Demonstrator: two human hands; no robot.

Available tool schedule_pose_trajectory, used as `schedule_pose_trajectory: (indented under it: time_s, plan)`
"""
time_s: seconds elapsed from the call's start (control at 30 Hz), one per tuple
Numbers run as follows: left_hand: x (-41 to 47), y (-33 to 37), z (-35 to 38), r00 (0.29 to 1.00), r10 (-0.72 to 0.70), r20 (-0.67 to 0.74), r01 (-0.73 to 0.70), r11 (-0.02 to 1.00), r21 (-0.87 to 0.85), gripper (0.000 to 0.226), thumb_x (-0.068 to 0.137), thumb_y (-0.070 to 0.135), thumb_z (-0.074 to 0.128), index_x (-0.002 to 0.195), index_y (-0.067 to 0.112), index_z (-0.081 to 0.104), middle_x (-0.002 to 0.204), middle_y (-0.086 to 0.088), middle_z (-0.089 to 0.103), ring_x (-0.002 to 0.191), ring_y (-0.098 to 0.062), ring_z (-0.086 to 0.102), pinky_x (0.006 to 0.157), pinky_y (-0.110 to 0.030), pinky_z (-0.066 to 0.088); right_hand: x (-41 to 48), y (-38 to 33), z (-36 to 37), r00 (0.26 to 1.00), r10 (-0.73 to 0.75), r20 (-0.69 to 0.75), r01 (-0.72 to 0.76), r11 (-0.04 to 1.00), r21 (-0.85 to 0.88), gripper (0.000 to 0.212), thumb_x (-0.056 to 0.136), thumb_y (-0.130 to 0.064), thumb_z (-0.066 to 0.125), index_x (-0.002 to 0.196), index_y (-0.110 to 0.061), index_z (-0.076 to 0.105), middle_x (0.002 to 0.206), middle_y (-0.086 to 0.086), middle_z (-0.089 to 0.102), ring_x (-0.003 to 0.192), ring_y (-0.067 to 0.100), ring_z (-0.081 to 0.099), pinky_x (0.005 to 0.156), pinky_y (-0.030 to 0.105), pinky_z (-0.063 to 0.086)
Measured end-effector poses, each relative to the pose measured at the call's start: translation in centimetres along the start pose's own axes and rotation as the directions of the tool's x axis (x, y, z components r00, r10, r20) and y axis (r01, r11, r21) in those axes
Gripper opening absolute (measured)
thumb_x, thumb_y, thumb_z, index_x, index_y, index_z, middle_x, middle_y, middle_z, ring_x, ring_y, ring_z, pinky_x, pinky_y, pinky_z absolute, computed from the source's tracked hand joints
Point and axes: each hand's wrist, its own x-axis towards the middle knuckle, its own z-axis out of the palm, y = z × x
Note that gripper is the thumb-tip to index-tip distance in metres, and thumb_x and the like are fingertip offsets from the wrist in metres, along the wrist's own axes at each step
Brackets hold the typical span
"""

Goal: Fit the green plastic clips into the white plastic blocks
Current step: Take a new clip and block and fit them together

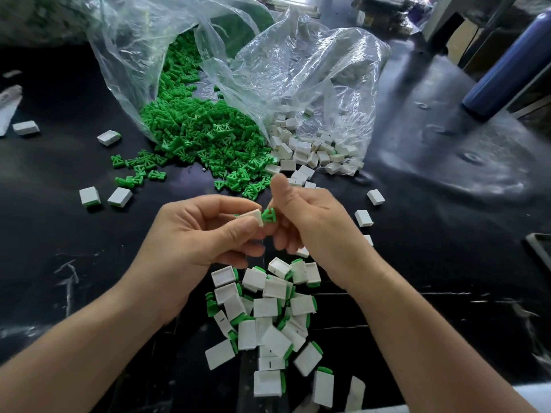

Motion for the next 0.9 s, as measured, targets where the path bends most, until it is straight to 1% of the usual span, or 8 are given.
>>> schedule_pose_trajectory:
  time_s: [0.1, 0.2, 0.3, 0.37, 0.5, 0.63, 0.73, 0.9]
  plan:
    - [0.0, 0.0, -0.3, 0.999, 0.034, -0.023, -0.034, 0.999, -0.013, 0.027, 0.055, 0.028, 0.068, 0.077, 0.014, 0.068, 0.075, -0.01, 0.073, 0.065, -0.021, 0.07, 0.051, -0.022, 0.054, 0.2, -0.1, -0.3, 0.996, 0.091, -0.004, -0.089, 0.98, 0.178, 0.048, 0.092, -0.042, 0.036, 0.062, -0.011, 0.056, 0.046, -0.004, 0.053, 0.039, 0.006, 0.044, 0.041, 0.012, 0.034]
    - [0.2, -0.1, -0.4, 0.997, 0.061, -0.035, -0.062, 0.997, -0.033, 0.024, 0.054, 0.028, 0.069, 0.074, 0.015, 0.067, 0.081, -0.006, 0.074, 0.075, -0.016, 0.07, 0.059, -0.021, 0.056, 0.3, 0.0, -0.5, 0.988, 0.145, 0.046, -0.151, 0.972, 0.179, 0.049, 0.091, -0.047, 0.035, 0.064, -0.012, 0.057, 0.049, -0.002, 0.056, 0.041, 0.008, 0.046, 0.042, 0.014, 0.034]
    - [0.2, -0.2, -0.1, 0.997, 0.082, 0.006, -0.082, 0.996, -0.035, 0.016, 0.052, 0.027, 0.069, 0.066, 0.02, 0.072, 0.096, 0.004, 0.073, 0.093, -0.006, 0.067, 0.077, -0.017, 0.053, 0.2, -0.1, 0.0, 0.954, 0.2, 0.223, -0.248, 0.945, 0.212, 0.056, 0.076, -0.062, 0.035, 0.061, -0.017, 0.063, 0.056, 0.001, 0.063, 0.047, 0.011, 0.053, 0.046, 0.019, 0.036]
    - [0.2, -0.1, -0.2, 0.995, 0.084, 0.046, -0.083, 0.996, -0.026, 0.016, 0.052, 0.029, 0.069, 0.065, 0.023, 0.073, 0.1, 0.007, 0.072, 0.098, -0.006, 0.066, 0.08, -0.016, 0.052, 0.0, 0.0, 0.4, 0.921, 0.173, 0.35, -0.278, 0.92, 0.276, 0.057, 0.07, -0.065, 0.034, 0.065, -0.018, 0.065, 0.063, 0.003, 0.066, 0.052, 0.012, 0.057, 0.047, 0.019, 0.038]
    - [0.0, 0.0, -0.3, 0.989, 0.074, 0.128, -0.069, 0.996, -0.049, 0.016, 0.058, 0.023, 0.068, 0.07, 0.014, 0.071, 0.088, 0.002, 0.073, 0.073, -0.015, 0.067, 0.065, -0.023, 0.055, -0.1, -0.2, 0.5, 0.872, 0.128, 0.473, -0.345, 0.846, 0.407, 0.056, 0.073, -0.06, 0.034, 0.087, -0.011, 0.058, 0.061, 0.002, 0.061, 0.05, 0.01, 0.052, 0.046, 0.018, 0.036]
    - [-0.1, 0.0, -0.1, 0.983, 0.126, 0.133, -0.122, 0.992, -0.039, 0.027, 0.065, 0.012, 0.064, 0.086, -0.006, 0.064, 0.064, -0.007, 0.067, 0.052, -0.027, 0.06, 0.056, -0.031, 0.054, -0.3, -0.5, 0.7, 0.875, 0.143, 0.462, -0.36, 0.831, 0.425, 0.044, 0.074, -0.056, 0.037, 0.075, -0.019, 0.06, 0.054, -0.001, 0.05, 0.048, 0.009, 0.041, 0.045, 0.018, 0.032]
    - [-0.2, 0.0, 0.0, 0.983, 0.145, 0.113, -0.14, 0.989, -0.05, 0.025, 0.064, 0.007, 0.064, 0.086, -0.004, 0.067, 0.057, -0.018, 0.062, 0.05, -0.03, 0.059, 0.054, -0.034, 0.055, -0.6, -0.7, 1.2, 0.884, 0.164, 0.437, -0.361, 0.834, 0.418, 0.041, 0.079, -0.053, 0.038, 0.066, -0.022, 0.062, 0.054, -0.002, 0.043, 0.047, 0.008, 0.035, 0.043, 0.017, 0.027]
    - [-0.3, 0.0, -0.1, 0.982, 0.152, 0.113, -0.15, 0.988, -0.028, 0.019, 0.063, 0.002, 0.064, 0.08, -0.001, 0.071, 0.059, -0.02, 0.062, 0.053, -0.028, 0.059, 0.056, -0.031, 0.055, -0.7, -0.7, 1.6, 0.906, 0.211, 0.366, -0.343, 0.873, 0.346, 0.039, 0.095, -0.044, 0.032, 0.099, -0.011, 0.052, 0.058, -0.002, 0.034, 0.047, 0.007, 0.028, 0.043, 0.017, 0.021]
